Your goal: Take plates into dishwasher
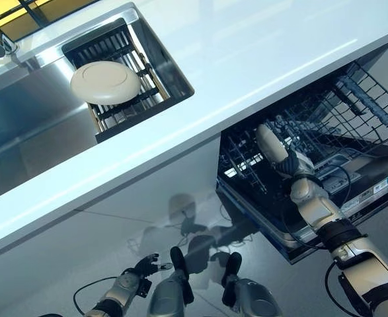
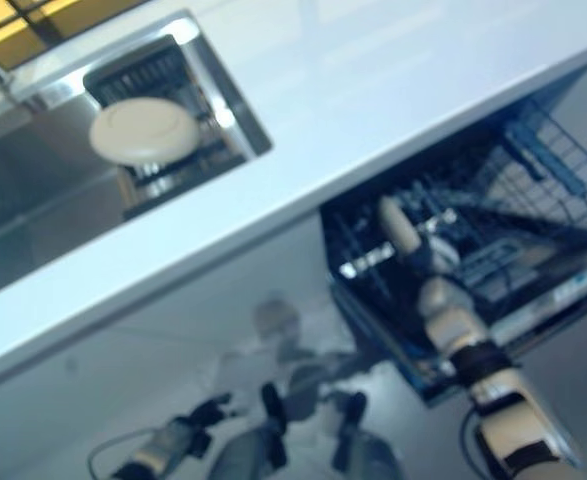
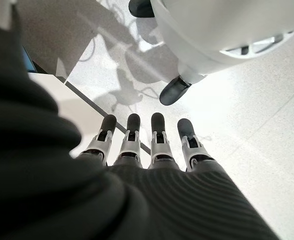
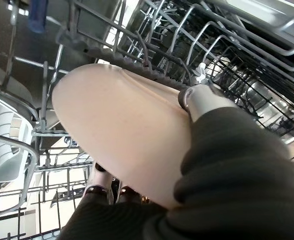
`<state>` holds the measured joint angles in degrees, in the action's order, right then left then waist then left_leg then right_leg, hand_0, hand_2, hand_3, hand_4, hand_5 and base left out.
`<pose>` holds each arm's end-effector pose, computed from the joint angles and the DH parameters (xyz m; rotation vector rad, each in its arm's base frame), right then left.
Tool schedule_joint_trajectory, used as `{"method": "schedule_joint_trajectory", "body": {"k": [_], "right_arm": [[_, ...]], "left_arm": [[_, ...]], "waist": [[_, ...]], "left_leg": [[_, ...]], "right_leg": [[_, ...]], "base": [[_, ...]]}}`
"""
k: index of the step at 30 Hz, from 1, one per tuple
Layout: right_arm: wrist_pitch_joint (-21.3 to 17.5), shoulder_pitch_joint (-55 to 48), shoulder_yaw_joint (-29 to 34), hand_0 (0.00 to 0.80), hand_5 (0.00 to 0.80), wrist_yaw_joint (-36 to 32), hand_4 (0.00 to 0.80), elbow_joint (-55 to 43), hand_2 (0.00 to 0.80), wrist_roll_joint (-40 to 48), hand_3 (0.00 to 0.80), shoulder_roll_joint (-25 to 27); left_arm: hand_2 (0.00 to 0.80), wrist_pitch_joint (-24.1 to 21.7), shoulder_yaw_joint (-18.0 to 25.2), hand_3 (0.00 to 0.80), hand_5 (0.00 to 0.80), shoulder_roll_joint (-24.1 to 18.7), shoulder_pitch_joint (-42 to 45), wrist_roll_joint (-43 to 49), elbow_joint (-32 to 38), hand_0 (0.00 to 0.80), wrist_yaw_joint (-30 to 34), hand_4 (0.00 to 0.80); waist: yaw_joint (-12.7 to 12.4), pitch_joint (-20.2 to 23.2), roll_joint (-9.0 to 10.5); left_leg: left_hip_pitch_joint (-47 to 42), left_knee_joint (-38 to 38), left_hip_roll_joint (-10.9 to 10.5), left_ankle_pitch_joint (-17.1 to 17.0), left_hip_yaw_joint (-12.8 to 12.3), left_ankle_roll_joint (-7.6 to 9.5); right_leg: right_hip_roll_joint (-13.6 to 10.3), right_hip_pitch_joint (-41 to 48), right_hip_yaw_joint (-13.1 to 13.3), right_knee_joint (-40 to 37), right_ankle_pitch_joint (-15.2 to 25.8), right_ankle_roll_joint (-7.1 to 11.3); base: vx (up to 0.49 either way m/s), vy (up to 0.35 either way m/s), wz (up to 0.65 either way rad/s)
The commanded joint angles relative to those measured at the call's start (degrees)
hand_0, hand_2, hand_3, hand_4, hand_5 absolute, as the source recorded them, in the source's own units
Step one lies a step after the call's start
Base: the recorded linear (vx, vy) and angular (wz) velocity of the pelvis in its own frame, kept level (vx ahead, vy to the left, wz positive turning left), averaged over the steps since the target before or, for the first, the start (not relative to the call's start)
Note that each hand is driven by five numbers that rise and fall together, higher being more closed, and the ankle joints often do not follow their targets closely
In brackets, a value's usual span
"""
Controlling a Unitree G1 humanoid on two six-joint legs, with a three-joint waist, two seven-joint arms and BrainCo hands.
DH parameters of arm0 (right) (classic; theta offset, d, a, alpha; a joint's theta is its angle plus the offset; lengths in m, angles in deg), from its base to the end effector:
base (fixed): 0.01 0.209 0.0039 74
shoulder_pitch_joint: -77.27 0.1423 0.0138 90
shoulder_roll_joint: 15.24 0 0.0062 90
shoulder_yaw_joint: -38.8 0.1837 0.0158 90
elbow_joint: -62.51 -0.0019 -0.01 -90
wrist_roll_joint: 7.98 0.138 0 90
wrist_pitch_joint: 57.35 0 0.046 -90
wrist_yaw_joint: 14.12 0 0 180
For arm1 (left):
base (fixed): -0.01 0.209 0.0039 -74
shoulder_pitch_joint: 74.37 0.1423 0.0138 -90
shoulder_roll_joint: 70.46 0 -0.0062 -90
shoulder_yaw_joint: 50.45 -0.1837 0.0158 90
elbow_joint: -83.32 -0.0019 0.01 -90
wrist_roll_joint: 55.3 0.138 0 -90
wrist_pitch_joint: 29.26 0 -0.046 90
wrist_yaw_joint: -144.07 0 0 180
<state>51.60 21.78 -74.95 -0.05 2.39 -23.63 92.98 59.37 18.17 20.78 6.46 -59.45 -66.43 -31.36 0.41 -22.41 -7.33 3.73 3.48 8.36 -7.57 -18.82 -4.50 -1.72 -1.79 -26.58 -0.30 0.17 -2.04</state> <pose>0.3035 -0.2241 0.0950 -1.0850 0.1553 -0.2059 0.1547 0.1958 -0.0891 0.3533 0.9098 -0.2519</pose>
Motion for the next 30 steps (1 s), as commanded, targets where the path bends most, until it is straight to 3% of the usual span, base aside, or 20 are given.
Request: {"method": "schedule_joint_trajectory", "body": {"k": [1, 20, 30], "right_arm": [[-1.15, 4.96, -4.64, 0.8, 0.8, -2.52, 0.8, 1.2, 0.8, -0.99, 0.8, -3.65], [1.54, 8.32, -5.76, 0.8, 0.8, -6.9, 0.8, 10.0, 0.8, -2.83, 0.8, -2.8], [0.82, 8.96, -5.9, 0.8, 0.8, -10.12, 0.8, 12.18, 0.8, -3.38, 0.8, -3.59]], "left_arm": [[0.0, 0.1, -3.27, 0.0, 0.0, -2.75, -2.13, -0.28, 1.96, 0.0, 0.3, 0.0], [0.0, 0.77, -4.03, 0.0, 0.0, -3.81, -3.43, -0.16, 3.11, 0.0, 0.45, 0.0], [0.0, 0.98, -4.05, 0.0, 0.0, -3.9, -3.8, 0.46, 3.2, 0.0, 0.61, 0.0]], "waist": [[-1.66, -1.43, 4.41], [-3.09, -2.63, 4.45], [-3.44, -2.51, 4.47]], "left_leg": [[4.48, -0.74, -4.42, 4.81, 0.99, 0.4], [4.4, 1.07, -4.68, 3.92, 1.48, 0.51], [4.18, 1.49, -4.78, 3.75, 1.55, 0.61]], "right_leg": [[-2.44, 1.25, 1.76, 3.36, -8.71, 1.57], [-2.1, 0.72, 0.86, 3.1, -8.38, 1.73], [-2.05, 0.72, 0.62, 2.98, -8.14, 1.81]], "base": [[0.0, 0.0, 0.0], [0.0, -0.002, 0.01], [-0.003, -0.003, 0.03]]}}
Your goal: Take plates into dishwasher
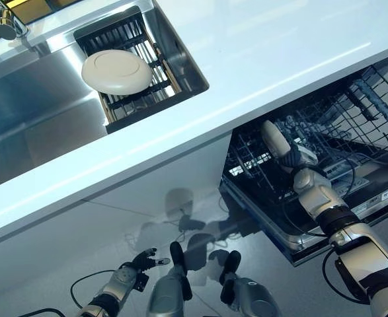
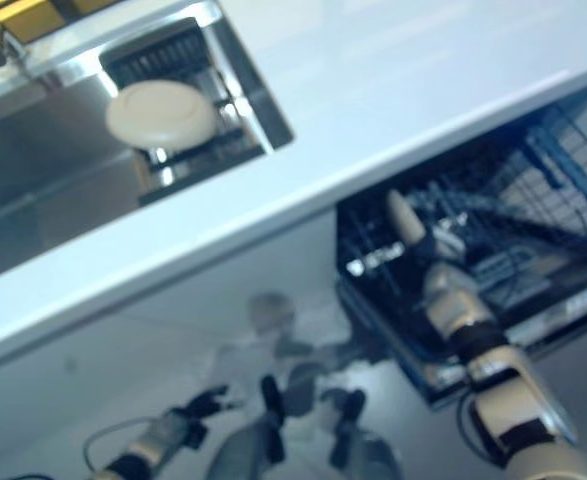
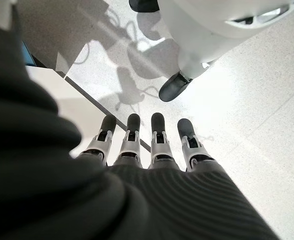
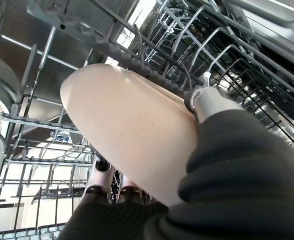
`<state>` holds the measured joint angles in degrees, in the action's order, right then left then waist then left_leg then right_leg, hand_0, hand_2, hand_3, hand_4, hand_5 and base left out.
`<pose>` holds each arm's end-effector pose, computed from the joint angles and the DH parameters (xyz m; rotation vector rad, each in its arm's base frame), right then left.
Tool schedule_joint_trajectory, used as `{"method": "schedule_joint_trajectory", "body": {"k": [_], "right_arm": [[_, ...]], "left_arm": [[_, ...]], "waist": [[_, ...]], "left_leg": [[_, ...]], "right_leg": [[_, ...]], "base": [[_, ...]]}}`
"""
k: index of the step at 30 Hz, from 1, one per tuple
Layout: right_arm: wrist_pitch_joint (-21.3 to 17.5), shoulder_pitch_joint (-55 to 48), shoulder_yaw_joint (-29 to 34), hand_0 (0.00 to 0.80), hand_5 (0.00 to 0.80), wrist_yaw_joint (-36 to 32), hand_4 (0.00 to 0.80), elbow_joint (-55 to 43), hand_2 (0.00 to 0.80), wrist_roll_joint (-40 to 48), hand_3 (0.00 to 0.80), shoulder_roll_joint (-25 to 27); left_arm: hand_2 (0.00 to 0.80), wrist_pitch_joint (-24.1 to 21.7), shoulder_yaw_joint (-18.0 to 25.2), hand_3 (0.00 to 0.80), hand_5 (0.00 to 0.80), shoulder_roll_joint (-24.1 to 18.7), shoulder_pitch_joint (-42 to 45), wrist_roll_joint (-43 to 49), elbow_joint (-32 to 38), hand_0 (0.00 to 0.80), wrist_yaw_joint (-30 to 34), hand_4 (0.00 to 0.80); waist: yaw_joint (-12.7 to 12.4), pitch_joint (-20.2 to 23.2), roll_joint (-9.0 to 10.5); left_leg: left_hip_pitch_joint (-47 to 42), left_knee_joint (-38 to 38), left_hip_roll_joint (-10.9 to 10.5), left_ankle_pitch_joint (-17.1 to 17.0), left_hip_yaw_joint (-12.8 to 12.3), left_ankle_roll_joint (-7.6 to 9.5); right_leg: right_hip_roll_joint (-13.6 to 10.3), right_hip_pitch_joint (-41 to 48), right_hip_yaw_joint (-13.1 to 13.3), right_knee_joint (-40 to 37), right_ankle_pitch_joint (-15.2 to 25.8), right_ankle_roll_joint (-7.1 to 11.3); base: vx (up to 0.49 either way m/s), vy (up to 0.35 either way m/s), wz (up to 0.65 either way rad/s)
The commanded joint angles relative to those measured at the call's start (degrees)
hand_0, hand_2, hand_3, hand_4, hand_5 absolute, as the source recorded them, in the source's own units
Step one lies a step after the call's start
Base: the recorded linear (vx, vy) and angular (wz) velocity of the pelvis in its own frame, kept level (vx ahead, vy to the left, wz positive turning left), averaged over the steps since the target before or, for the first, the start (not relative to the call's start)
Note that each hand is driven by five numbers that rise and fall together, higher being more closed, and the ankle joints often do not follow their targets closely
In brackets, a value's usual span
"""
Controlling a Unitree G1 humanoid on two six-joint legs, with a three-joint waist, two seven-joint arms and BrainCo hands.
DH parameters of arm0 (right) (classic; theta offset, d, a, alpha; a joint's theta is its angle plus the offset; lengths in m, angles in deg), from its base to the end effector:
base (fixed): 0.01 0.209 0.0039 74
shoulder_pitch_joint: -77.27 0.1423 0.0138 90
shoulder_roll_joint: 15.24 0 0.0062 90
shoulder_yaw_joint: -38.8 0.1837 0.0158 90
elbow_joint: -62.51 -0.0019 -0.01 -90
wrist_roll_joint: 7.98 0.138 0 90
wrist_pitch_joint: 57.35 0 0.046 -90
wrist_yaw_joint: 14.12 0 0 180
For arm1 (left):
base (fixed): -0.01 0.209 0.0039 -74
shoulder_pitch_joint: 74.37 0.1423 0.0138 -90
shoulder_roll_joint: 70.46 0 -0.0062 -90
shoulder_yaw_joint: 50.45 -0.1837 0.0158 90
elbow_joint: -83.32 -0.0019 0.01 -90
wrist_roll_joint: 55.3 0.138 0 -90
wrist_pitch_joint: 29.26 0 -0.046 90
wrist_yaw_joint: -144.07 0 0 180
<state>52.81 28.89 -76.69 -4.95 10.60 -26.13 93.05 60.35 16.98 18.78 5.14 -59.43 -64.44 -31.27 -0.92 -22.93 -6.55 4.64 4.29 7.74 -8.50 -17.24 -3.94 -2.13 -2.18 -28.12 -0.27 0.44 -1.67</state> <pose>0.3208 -0.2305 0.1108 -1.1561 0.2310 -0.1958 0.1660 0.2021 -0.0813 0.3966 0.8779 -0.2577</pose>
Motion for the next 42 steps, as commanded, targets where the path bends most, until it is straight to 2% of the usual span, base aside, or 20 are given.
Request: {"method": "schedule_joint_trajectory", "body": {"k": [1, 7, 8, 9, 11, 12, 13, 34, 42], "right_arm": [[-0.2, 1.93, -4.24, 0.8, 0.8, -5.53, 0.8, 3.98, 0.8, -1.15, 0.8, -3.89], [-0.09, 1.51, -4.61, 0.8, 0.8, -5.49, 0.8, 3.58, 0.8, -0.85, 0.8, -4.77], [0.0, 1.46, -4.64, 0.778, 0.778, -5.31, 0.778, 3.51, 0.778, -0.74, 0.778, -4.83], [0.16, 1.38, -4.62, 0.599, 0.599, -5.0, 0.599, 3.47, 0.599, -0.7, 0.599, -5.05], [0.23, 1.3, -4.41, 0.445, 0.445, -4.93, 0.445, 3.45, 0.445, -0.87, 0.445, -5.21], [0.2, 1.27, -4.35, 0.295, 0.295, -4.91, 0.295, 3.48, 0.295, -0.9, 0.295, -5.25], [0.23, 1.3, -4.34, 0.0, 0.0, -4.73, 0.0, 3.59, 0.0, -0.96, 0.0, -5.33], [-0.05, 0.28, -4.18, 0.0, 0.0, -1.2, 0.0, 1.11, 0.0, 0.38, 0.0, -5.6], [-0.08, -3.13, -0.51, 0.0, 0.0, 5.86, 0.0, -8.83, 0.0, 3.44, 0.0, -4.15]], "left_arm": [[0.0, 0.15, -2.82, 0.0, 0.0, -1.9, -2.56, 0.46, 1.28, 0.0, 0.55, 0.0], [0.0, 0.58, -2.84, 0.0, 0.0, -1.82, -2.78, 0.41, 1.67, 0.0, 0.52, 0.0], [0.0, 0.64, -2.88, 0.0, 0.0, -1.77, -2.79, 0.42, 1.7, 0.0, 0.47, 0.0], [0.0, 0.72, -2.86, 0.0, 0.0, -1.65, -2.89, 0.51, 1.69, 0.0, 0.4, 0.0], [0.0, 0.72, -2.88, 0.0, 0.0, -1.53, -2.97, 0.58, 1.59, 0.0, 0.31, 0.0], [0.0, 0.7, -2.88, 0.0, 0.0, -1.49, -2.99, 0.58, 1.52, 0.0, 0.27, 0.0], [0.0, 0.68, -2.9, 0.0, 0.0, -1.41, -3.06, 0.59, 1.44, 0.0, 0.21, 0.0], [0.0, 0.67, -2.79, 0.0, 0.0, -1.1, -3.1, 0.58, 1.32, 0.0, 0.21, 0.0], [0.0, 0.88, -1.41, 0.0, 0.0, -0.88, -1.5, 0.12, 2.09, 0.0, -0.96, 0.0]], "waist": [[-2.12, -1.99, 3.7], [-2.03, -2.16, 3.81], [-2.03, -2.15, 3.82], [-2.02, -2.16, 3.83], [-1.96, -2.13, 3.84], [-1.94, -2.11, 3.85], [-1.91, -2.13, 3.84], [-1.38, -2.06, 3.87], [-0.16, -1.67, 4.61]], "left_leg": [[3.29, 0.68, -4.16, 4.67, -0.03, 0.06], [3.12, 0.69, -4.1, 4.69, -0.2, 0.12], [3.1, 0.69, -4.12, 4.69, -0.2, 0.13], [3.03, 0.7, -4.12, 4.73, -0.21, 0.16], [2.99, 0.7, -4.1, 4.76, -0.22, 0.16], [2.99, 0.7, -4.09, 4.76, -0.23, 0.17], [2.96, 0.7, -4.08, 4.76, -0.25, 0.15], [2.32, 0.7, -3.85, 4.95, -0.49, 0.24], [1.57, 0.71, -3.8, 5.51, -1.01, 0.54]], "right_leg": [[-1.63, 1.06, 2.19, 2.96, -8.41, 1.43], [-1.58, 1.07, 2.22, 2.9, -8.27, 1.39], [-1.57, 1.1, 2.23, 2.88, -8.26, 1.39], [-1.57, 1.08, 2.26, 2.92, -8.25, 1.4], [-1.57, 1.05, 2.25, 2.97, -8.28, 1.39], [-1.55, 1.05, 2.26, 2.94, -8.27, 1.38], [-1.57, 1.03, 2.27, 3.01, -8.32, 1.33], [-1.56, 0.82, 2.54, 3.62, -8.59, 0.93], [-1.29, 1.23, 3.27, 3.4, -8.2, 1.24]], "base": [[0.0, 0.0, 0.0], [0.0, 0.0, 0.0], [0.0, 0.0, 0.0], [0.0, 0.0, 0.0], [0.0, 0.0, 0.0], [0.0, 0.0, 0.0], [0.0, 0.0, 0.0], [0.0, 0.0, 0.0], [0.0, 0.0, 0.0]]}}
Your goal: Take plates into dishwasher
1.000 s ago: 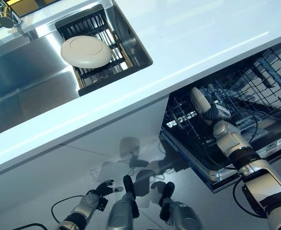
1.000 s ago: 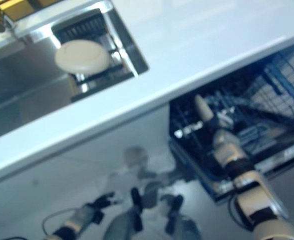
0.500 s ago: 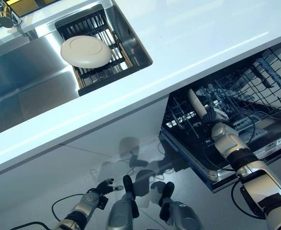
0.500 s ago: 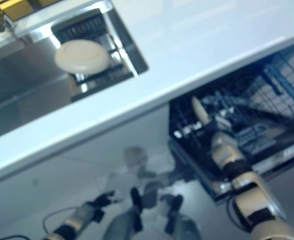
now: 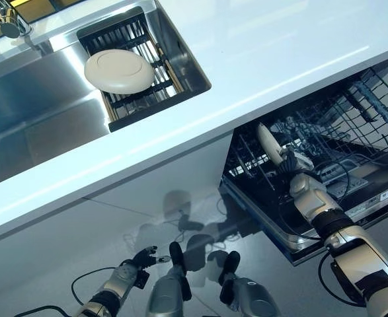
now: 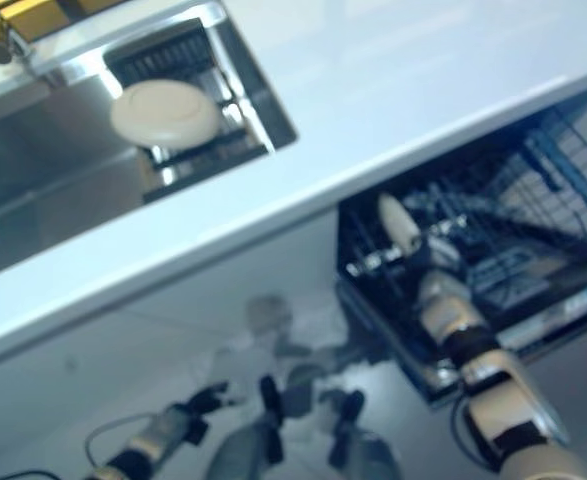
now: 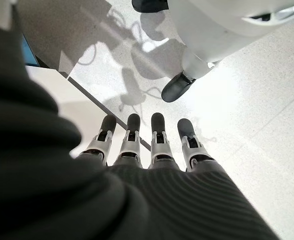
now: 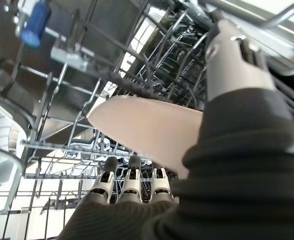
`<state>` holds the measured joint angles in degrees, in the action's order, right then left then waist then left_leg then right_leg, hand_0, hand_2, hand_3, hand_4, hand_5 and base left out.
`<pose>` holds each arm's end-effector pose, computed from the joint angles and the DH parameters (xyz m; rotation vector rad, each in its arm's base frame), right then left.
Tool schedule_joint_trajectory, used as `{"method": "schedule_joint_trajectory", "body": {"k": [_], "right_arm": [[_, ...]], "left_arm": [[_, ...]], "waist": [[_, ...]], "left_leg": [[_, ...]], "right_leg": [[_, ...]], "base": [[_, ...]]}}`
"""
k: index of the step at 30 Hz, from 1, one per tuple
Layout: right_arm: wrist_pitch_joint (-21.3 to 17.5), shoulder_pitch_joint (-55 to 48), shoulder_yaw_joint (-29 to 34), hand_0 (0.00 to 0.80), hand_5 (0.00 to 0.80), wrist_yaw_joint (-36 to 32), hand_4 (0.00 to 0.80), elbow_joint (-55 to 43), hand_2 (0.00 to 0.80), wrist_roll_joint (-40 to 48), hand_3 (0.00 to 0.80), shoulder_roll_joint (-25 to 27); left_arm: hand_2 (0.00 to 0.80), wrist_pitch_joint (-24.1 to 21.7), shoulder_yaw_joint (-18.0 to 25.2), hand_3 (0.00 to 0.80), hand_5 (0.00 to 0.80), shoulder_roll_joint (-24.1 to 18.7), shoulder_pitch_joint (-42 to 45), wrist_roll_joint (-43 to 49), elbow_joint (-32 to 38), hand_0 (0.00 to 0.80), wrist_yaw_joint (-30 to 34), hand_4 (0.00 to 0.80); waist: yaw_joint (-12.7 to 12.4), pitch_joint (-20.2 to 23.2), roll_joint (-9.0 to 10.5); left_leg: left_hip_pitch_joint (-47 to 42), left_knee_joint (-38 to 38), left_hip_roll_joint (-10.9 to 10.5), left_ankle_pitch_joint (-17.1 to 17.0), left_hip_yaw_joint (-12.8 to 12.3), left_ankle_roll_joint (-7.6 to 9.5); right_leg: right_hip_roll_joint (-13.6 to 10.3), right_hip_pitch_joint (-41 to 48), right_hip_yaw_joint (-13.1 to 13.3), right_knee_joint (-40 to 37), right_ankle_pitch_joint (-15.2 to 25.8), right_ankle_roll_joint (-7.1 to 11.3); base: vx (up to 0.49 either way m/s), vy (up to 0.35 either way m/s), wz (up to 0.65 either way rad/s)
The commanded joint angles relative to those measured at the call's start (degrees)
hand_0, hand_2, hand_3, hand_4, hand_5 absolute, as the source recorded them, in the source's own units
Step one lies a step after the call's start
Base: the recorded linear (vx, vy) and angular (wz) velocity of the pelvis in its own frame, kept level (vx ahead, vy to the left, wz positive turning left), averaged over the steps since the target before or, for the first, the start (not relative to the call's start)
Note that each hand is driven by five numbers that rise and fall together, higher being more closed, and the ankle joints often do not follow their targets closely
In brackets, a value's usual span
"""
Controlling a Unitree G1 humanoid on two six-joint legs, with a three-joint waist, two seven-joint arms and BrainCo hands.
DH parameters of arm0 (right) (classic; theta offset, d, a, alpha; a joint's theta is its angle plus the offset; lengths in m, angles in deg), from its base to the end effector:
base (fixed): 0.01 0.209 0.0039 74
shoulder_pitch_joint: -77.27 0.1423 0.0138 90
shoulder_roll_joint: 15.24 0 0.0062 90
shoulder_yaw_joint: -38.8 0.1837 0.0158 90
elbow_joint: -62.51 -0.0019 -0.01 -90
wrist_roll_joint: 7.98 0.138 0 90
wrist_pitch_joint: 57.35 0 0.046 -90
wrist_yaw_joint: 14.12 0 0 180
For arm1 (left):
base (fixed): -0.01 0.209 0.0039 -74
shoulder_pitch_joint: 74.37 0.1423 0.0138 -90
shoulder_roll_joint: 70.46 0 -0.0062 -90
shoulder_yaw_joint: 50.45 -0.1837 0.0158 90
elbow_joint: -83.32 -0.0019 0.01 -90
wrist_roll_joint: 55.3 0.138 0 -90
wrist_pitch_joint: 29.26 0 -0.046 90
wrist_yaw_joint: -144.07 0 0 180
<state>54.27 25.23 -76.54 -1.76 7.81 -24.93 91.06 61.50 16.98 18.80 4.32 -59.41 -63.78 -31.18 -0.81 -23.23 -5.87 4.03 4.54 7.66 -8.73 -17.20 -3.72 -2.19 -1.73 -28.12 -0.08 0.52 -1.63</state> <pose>0.3119 -0.2206 0.0931 -1.1180 0.2382 -0.2011 0.1716 0.2007 -0.0785 0.3994 0.8727 -0.2591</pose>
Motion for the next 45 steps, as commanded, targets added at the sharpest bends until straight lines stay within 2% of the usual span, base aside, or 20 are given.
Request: {"method": "schedule_joint_trajectory", "body": {"k": [1, 5, 9, 16, 22, 28, 34, 36, 42, 45], "right_arm": [[-1.49, -0.19, 0.1, 0.0, 0.0, 3.54, 0.0, -7.93, 0.0, 2.51, 0.0, -1.93], [-2.51, -5.15, 4.55, 0.0, 0.0, 8.93, 0.0, -18.0, 0.0, 3.56, 0.0, -1.99], [-7.29, -10.65, 8.69, 0.0, 0.0, 12.7, 0.0, -25.31, 0.0, 3.85, 0.0, -0.98], [-12.55, -17.99, 14.77, 0.0, 0.0, 14.65, 0.0, -36.51, 0.0, 4.79, 0.0, 1.69], [-19.15, -22.81, 18.77, 0.0, 0.0, 16.26, 0.0, -44.55, 0.0, 6.46, 0.0, 3.28], [-27.25, -26.33, 21.67, 0.0, 0.0, 16.61, 0.0, -49.63, 0.0, 8.23, 0.0, 4.25], [-32.65, -28.55, 22.91, 0.0, 0.0, 15.02, 0.0, -52.45, 0.0, 12.2, 0.0, 4.85], [-35.07, -30.24, 23.16, 0.0, 0.0, 13.61, 0.0, -53.11, 0.0, 15.4, 0.0, 4.49], [-39.93, -31.71, 23.09, 0.0, 0.0, 10.32, 0.0, -53.33, 0.0, 21.72, 0.0, 2.98], [-40.56, -31.21, 23.0, 0.0, 0.0, 9.98, 0.0, -53.89, 0.0, 21.29, 0.0, 2.85]], "left_arm": [[0.0, -0.29, -1.09, 0.0, 0.0, -0.91, -0.44, 0.14, 1.49, 0.0, -1.18, 0.0], [0.0, -0.32, 0.34, 0.0, 0.0, -0.35, 0.62, 0.27, 1.21, 0.0, -2.32, 0.0], [0.0, -0.8, 1.74, 0.0, 0.0, 0.2, 1.95, 0.68, 0.62, 0.0, -2.98, 0.0], [0.0, -1.42, 3.43, 0.0, 0.0, 0.92, 4.49, 1.77, 0.01, 0.0, -3.75, 0.0], [0.0, -2.24, 4.73, 0.0, 0.0, 1.77, 7.08, 2.43, -1.09, 0.0, -4.08, 0.0], [0.0, -2.5, 5.64, 0.0, 0.0, 2.64, 9.11, 2.86, -2.03, 0.0, -4.54, 0.0], [0.0, -2.25, 6.07, 0.0, 0.0, 2.98, 9.83, 2.1, -2.7, 0.0, -4.59, 0.0], [0.0, -2.26, 6.13, 0.0, 0.0, 3.17, 10.37, 1.44, -3.32, 0.0, -4.55, 0.0], [0.0, -2.56, 5.89, 0.0, 0.0, 3.41, 11.0, -0.93, -4.57, 0.0, -4.8, 0.0], [0.0, -2.72, 5.93, 0.0, 0.0, 3.32, 11.48, -2.03, -5.28, 0.0, -4.58, 0.0]], "waist": [[-0.05, -1.37, 4.09], [1.44, -1.1, 5.06], [2.66, -0.26, 5.76], [4.4, 1.78, 6.61], [5.74, 4.54, 7.06], [6.43, 7.59, 7.31], [7.18, 9.87, 7.0], [7.62, 10.99, 6.75], [8.35, 12.31, 6.23], [8.32, 12.92, 5.99]], "left_leg": [[2.09, 0.46, -3.66, 5.82, -1.21, 0.36], [1.53, 0.46, -3.36, 6.22, -2.06, 0.68], [0.88, 0.46, -3.03, 6.56, -2.83, 0.84], [-0.57, 0.46, -2.64, 7.15, -4.19, 1.02], [-2.58, 0.46, -1.74, 7.62, -6.5, 0.66], [-3.91, 0.46, -0.91, 7.58, -8.27, 0.29], [-5.13, 0.46, 0.26, 7.04, -9.45, -0.51], [-5.6, 0.46, 0.73, 5.84, -10.02, -1.04], [-6.65, 0.46, 1.28, 3.98, -11.24, -1.8], [-7.02, 0.46, 1.5, 2.8, -11.48, -2.32]], "right_leg": [[-1.15, 0.79, 3.43, 3.2, -8.25, 1.26], [-0.82, 0.96, 4.42, 3.21, -8.17, 1.45], [-0.5, 1.45, 5.31, 3.26, -8.35, 1.49], [-0.09, 2.88, 6.73, 2.87, -8.51, 1.54], [0.26, 5.05, 7.41, 1.76, -8.58, 1.47], [0.57, 6.85, 7.56, 0.72, -8.62, 1.32], [1.01, 8.05, 7.72, 0.84, -9.3, 0.6], [1.31, 8.62, 7.82, 0.88, -9.72, 0.04], [1.73, 9.86, 8.1, 0.7, -10.49, -0.81], [2.03, 10.69, 8.22, 0.29, -10.79, -1.34]], "base": [[0.0, 0.0, 0.0], [0.0, 0.0, 0.0], [-0.004, -0.002, -0.01], [-0.019, -0.013, -0.07], [-0.036, -0.026, -0.12], [-0.06, -0.045, -0.12], [-0.075, -0.056, -0.06], [-0.071, -0.07, -0.13], [-0.069, -0.042, -0.03], [-0.054, -0.027, -0.13]]}}
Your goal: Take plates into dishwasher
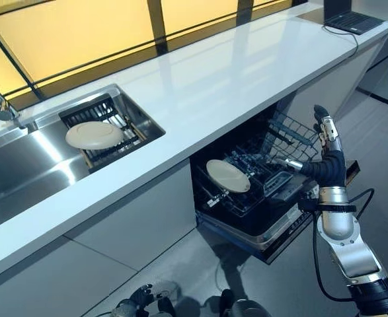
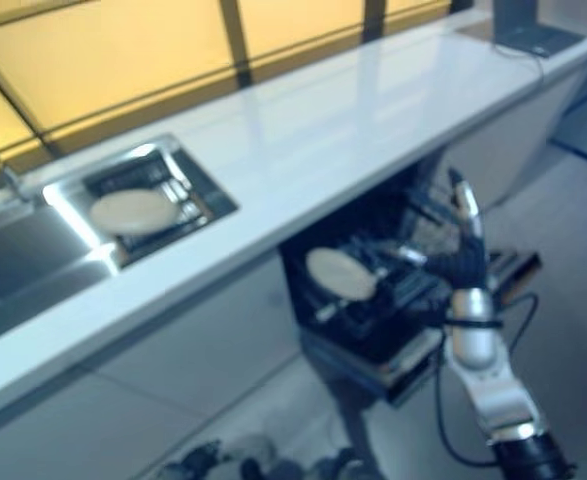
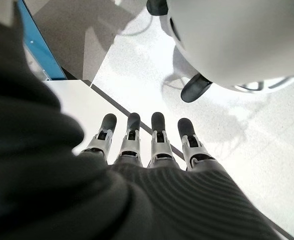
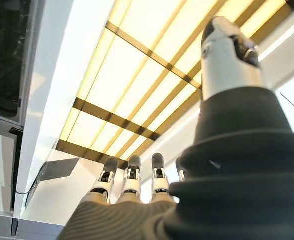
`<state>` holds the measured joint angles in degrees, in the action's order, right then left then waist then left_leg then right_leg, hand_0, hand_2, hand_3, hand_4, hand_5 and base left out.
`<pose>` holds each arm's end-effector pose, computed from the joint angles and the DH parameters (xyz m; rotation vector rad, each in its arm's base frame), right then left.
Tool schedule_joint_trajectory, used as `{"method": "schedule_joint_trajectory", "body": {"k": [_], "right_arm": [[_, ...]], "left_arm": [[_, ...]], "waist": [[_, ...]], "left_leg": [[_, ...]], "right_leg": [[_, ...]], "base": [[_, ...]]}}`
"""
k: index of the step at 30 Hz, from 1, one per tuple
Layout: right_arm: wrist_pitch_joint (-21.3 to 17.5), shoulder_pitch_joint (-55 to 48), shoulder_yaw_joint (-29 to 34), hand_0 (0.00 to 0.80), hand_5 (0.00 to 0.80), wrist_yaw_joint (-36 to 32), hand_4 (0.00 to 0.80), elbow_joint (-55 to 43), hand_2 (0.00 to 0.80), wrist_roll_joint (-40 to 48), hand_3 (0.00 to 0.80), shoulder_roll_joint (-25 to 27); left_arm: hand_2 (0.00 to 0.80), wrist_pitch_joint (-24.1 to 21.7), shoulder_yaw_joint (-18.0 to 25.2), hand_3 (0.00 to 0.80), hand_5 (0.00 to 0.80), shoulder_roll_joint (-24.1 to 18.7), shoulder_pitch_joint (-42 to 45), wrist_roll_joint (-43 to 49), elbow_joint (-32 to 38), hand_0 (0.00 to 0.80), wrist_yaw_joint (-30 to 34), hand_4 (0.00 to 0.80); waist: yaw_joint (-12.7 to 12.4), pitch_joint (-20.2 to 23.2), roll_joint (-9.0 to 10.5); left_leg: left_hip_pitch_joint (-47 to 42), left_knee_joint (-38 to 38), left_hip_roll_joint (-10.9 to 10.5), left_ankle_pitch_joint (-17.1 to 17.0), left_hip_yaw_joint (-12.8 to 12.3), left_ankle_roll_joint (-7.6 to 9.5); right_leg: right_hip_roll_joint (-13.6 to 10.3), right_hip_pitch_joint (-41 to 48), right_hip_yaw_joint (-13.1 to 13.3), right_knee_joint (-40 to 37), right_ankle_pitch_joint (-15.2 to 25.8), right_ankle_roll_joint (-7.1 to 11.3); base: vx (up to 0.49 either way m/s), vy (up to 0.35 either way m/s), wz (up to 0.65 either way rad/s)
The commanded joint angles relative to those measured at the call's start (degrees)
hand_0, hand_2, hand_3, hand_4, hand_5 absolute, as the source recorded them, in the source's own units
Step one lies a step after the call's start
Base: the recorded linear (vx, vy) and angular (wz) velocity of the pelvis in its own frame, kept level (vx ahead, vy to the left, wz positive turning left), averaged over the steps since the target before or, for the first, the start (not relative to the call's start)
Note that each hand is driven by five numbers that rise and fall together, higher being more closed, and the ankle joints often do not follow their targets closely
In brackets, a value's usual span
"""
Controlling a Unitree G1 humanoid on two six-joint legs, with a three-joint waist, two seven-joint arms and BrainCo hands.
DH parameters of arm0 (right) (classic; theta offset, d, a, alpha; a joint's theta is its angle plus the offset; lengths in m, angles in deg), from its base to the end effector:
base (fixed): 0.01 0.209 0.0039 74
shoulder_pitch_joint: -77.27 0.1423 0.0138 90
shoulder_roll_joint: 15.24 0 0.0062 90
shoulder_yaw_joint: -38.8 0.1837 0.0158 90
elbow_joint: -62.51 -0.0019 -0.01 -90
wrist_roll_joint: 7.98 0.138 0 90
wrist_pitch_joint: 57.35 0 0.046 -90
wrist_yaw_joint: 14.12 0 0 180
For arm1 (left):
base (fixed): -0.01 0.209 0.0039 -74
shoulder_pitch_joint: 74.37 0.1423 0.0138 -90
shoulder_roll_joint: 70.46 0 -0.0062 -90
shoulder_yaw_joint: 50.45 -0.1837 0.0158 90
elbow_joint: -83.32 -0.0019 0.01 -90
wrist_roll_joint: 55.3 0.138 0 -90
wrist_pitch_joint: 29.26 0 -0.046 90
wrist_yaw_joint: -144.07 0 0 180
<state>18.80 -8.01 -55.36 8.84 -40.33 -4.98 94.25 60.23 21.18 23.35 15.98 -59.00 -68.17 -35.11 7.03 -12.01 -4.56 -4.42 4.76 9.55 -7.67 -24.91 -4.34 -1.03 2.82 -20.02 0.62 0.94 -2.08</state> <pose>0.2089 -0.2142 0.1319 -0.4308 -0.6059 -0.1697 0.0927 0.1931 -0.1123 0.2951 1.0962 -0.1534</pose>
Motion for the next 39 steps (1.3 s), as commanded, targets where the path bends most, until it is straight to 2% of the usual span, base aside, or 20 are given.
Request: {"method": "schedule_joint_trajectory", "body": {"k": [1, 11, 16, 19, 21, 22, 23, 25, 26, 27, 29, 30, 31, 32, 33, 34, 35, 36, 37, 39], "right_arm": [[-5.08, 2.12, 1.76, 0.0, 0.0, -0.65, 0.0, -5.75, 0.0, 1.36, 0.0, -0.32], [-5.32, 4.71, 1.34, 0.0, 0.0, -2.43, 0.0, -5.94, 0.0, 0.74, 0.0, 0.63], [-5.57, 8.19, 1.41, 0.0, 0.0, -3.99, 0.0, -6.81, 0.0, 1.53, 0.0, 1.84], [-5.76, 11.21, 0.7, 0.0, 0.0, -4.42, 0.0, -7.28, 0.0, 0.16, 0.0, 1.96], [-4.82, 13.12, 0.23, 0.0, 0.0, -4.69, 0.0, -7.82, 0.0, -0.35, 0.0, 2.21], [-4.59, 13.97, 0.06, 0.0, 0.0, -5.05, 0.0, -7.89, 0.0, -0.53, 0.0, 2.33], [-4.52, 14.56, 0.05, 0.0, 0.0, -5.43, 0.0, -7.88, 0.0, -0.64, 0.0, 2.51], [-4.62, 15.31, -0.18, 0.0, 0.0, -5.51, 0.0, -7.8, 0.0, -0.67, 0.0, 2.84], [-4.73, 15.41, -0.21, 0.0, 0.0, -5.66, 0.0, -7.85, 0.0, -0.71, 0.0, 2.97], [-4.87, 15.21, 0.08, 0.0, 0.0, -5.7, 0.0, -8.01, 0.0, -1.26, 0.0, 3.12], [-5.05, 14.23, 0.55, 0.0, 0.0, -4.94, 0.0, -8.37, 0.0, -2.17, 0.0, 3.41], [-3.9, 14.86, 0.1, 0.0, 0.0, -3.96, 0.0, -7.63, 0.0, -2.78, 0.0, 3.72], [-3.17, 15.97, -0.14, 0.0, 0.0, -3.64, 0.0, -6.62, 0.0, -2.57, 0.0, 4.04], [-3.05, 16.34, -0.23, 0.0, 0.0, -3.67, 0.0, -6.37, 0.0, -2.47, 0.0, 4.15], [-1.47, 18.38, -0.46, 0.0, 0.0, -3.63, 0.0, -5.56, 0.0, -2.49, 0.0, 4.87], [-0.75, 19.6, -0.42, 0.0, 0.0, -3.87, 0.0, -5.0, 0.0, -2.29, 0.0, 5.15], [-0.66, 19.84, -0.41, 0.0, 0.0, -4.04, 0.0, -4.88, 0.0, -2.18, 0.0, 5.2], [0.17, 20.5, -0.33, 0.0, 0.0, -4.53, 0.0, -4.66, 0.0, -1.52, 0.0, 5.66], [1.3, 20.9, -0.19, 0.0, 0.0, -4.89, 0.0, -4.77, 0.0, -1.11, 0.0, 5.93], [2.6, 21.0, 0.01, 0.0, 0.0, -5.49, 0.0, -4.33, 0.0, -1.05, 0.0, 5.94]], "left_arm": [[0.0, -1.49, 1.75, 0.0, 0.0, -1.19, -0.15, -2.53, -0.98, 0.0, -0.67, 0.0], [0.0, -1.69, 3.29, 0.0, 0.0, -1.19, 0.95, -4.27, -2.46, 0.0, -1.11, 0.0], [0.0, -2.12, 4.06, 0.0, 0.0, -0.81, 2.24, -3.38, -3.07, 0.0, -0.9, 0.0], [0.0, -2.09, 4.76, 0.0, 0.0, -1.03, 2.98, -2.44, -3.74, 0.0, -0.87, 0.0], [0.0, -2.05, 5.57, 0.0, 0.0, -1.52, 3.1, -1.74, -3.76, 0.0, -0.56, 0.0], [0.0, -2.16, 5.9, 0.0, 0.0, -1.74, 2.82, -1.31, -3.91, 0.0, -0.26, 0.0], [0.0, -2.25, 5.99, 0.0, 0.0, -2.01, 2.33, -0.63, -4.01, 0.0, 0.19, 0.0], [0.0, -2.57, 5.61, 0.0, 0.0, -2.21, 1.71, 0.2, -4.0, 0.0, 0.94, 0.0], [0.0, -2.94, 5.11, 0.0, 0.0, -2.11, 1.44, 0.25, -4.04, 0.0, 1.15, 0.0], [0.0, -3.25, 4.37, 0.0, 0.0, -2.08, 1.04, 0.32, -3.99, 0.0, 1.5, 0.0], [0.0, -2.66, 2.44, 0.0, 0.0, -2.24, 0.4, 1.56, -3.5, 0.0, 1.33, 0.0], [0.0, -0.56, 1.0, 0.0, 0.0, -2.66, 0.16, 3.28, -2.1, 0.0, 0.93, 0.0], [0.0, 0.03, 0.03, 0.0, 0.0, -3.13, -0.32, 3.44, -2.0, 0.0, 0.78, 0.0], [0.0, 0.13, -0.19, 0.0, 0.0, -3.22, -0.51, 3.32, -2.05, 0.0, 0.78, 0.0], [0.0, 0.54, -0.08, 0.0, 0.0, -3.74, -1.79, 3.56, -2.63, 0.0, 0.79, 0.0], [0.0, 0.67, 0.34, 0.0, 0.0, -4.1, -2.78, 3.88, -3.31, 0.0, 1.1, 0.0], [0.0, 0.71, 0.43, 0.0, 0.0, -4.17, -2.99, 3.8, -3.46, 0.0, 1.1, 0.0], [0.0, 1.11, 0.87, 0.0, 0.0, -4.66, -3.58, 4.12, -3.65, 0.0, 1.48, 0.0], [0.0, 1.3, 1.42, 0.0, 0.0, -4.91, -3.94, 4.78, -3.77, 0.0, 1.8, 0.0], [0.0, 0.88, 1.71, 0.0, 0.0, -5.06, -4.3, 5.64, -4.99, 0.0, 2.19, 0.0]], "waist": [[0.48, 1.73, 4.66], [-0.84, 3.24, 4.24], [-3.04, 3.18, 4.86], [-4.39, 3.33, 5.34], [-5.5, 3.77, 5.9], [-6.0, 4.08, 6.2], [-6.28, 4.33, 6.51], [-6.17, 4.44, 6.61], [-5.91, 4.46, 6.52], [-5.63, 4.43, 6.32], [-5.09, 4.08, 6.38], [-4.85, 3.44, 5.99], [-4.95, 3.17, 5.76], [-4.95, 3.07, 5.69], [-5.2, 2.97, 5.37], [-5.24, 2.88, 5.04], [-5.25, 2.88, 4.97], [-5.42, 3.11, 4.91], [-5.55, 3.32, 5.03], [-5.48, 3.94, 5.61]], "left_leg": [[1.37, 0.24, -0.37, 1.66, -3.78, -1.75], [0.46, 0.23, -0.89, 1.61, -3.14, -1.66], [2.8, -5.74, -1.79, 6.03, -2.07, -0.39], [3.41, -7.63, -3.09, 10.88, -1.54, 1.65], [3.75, -8.41, -4.6, 13.2, -0.07, 3.32], [3.6, -8.29, -5.68, 13.96, 0.91, 4.36], [3.15, -7.66, -7.19, 14.43, 2.43, 5.67], [1.81, -5.86, -9.43, 14.52, 4.89, 7.54], [0.99, -4.55, -10.72, 14.46, 6.27, 8.6], [-0.17, -2.88, -12.63, 14.65, 8.28, 10.17], [-1.89, -1.13, -15.23, 15.01, 11.88, 12.23], [-3.15, 0.21, -15.66, 14.49, 13.58, 12.42], [-3.07, 0.24, -15.54, 14.05, 14.67, 12.23], [-3.0, 0.24, -15.47, 13.93, 14.87, 12.17], [-2.67, 0.24, -14.89, 13.48, 15.95, 11.6], [-2.27, 0.24, -14.18, 13.11, 16.27, 11.39], [-2.21, 0.24, -14.02, 13.05, 16.44, 11.3], [-1.97, 0.24, -13.53, 12.9, 17.26, 10.81], [-1.73, 0.24, -13.4, 12.92, 18.32, 10.41], [-1.46, 0.24, -13.95, 13.0, 20.78, 9.86]], "right_leg": [[0.9, 6.23, 0.16, -0.49, -11.2, -0.94], [0.55, 8.18, -0.46, -1.0, -11.67, -1.37], [-0.62, 9.51, -1.8, -1.26, -11.52, -0.93], [-2.23, 10.6, -3.14, -0.49, -11.58, 0.7], [-3.69, 11.54, -3.85, 0.81, -11.95, 2.44], [-4.7, 11.74, -4.2, 2.39, -12.12, 3.41], [-6.37, 11.01, -4.24, 5.82, -10.64, 4.58], [-9.24, 7.9, -3.22, 14.19, -5.89, 6.13], [-10.93, 5.38, -2.02, 19.82, -3.71, 6.8], [-13.79, 1.72, -0.04, 29.45, -0.62, 7.44], [-15.94, -4.63, 4.33, 42.23, 3.41, 8.05], [-13.28, -10.11, 7.76, 44.75, 2.84, 7.45], [-11.5, -11.01, 8.13, 42.42, 0.58, 6.48], [-11.14, -11.16, 8.06, 41.88, -0.08, 6.05], [-8.7, -10.79, 8.14, 35.74, -2.72, 5.27], [-6.98, -10.15, 7.53, 29.57, -3.01, 4.73], [-6.53, -9.99, 7.57, 28.07, -3.02, 4.73], [-4.21, -9.09, 8.35, 20.2, -2.74, 5.41], [-2.27, -8.5, 9.82, 13.66, -2.11, 6.24], [0.96, -8.26, 14.74, 3.69, 0.0, 7.49]], "base": [[-0.037, -0.008, -0.09], [0.013, 0.016, 0.01], [0.189, 0.132, 0.12], [0.243, 0.264, 0.27], [0.304, 0.357, 0.45], [0.376, 0.476, 0.34], [0.368, 0.522, 0.3], [0.275, 0.481, 0.33], [0.245, 0.51, 0.4], [0.261, 0.537, 0.49], [0.205, 0.425, 0.86], [0.106, 0.224, 1.26], [0.059, 0.118, 1.29], [0.105, 0.013, 1.22], [0.104, -0.03, 1.04], [0.107, -0.037, 0.93], [0.087, -0.069, 0.83], [0.109, -0.078, 0.89], [0.149, -0.105, 0.86], [0.152, -0.092, 0.52]]}}
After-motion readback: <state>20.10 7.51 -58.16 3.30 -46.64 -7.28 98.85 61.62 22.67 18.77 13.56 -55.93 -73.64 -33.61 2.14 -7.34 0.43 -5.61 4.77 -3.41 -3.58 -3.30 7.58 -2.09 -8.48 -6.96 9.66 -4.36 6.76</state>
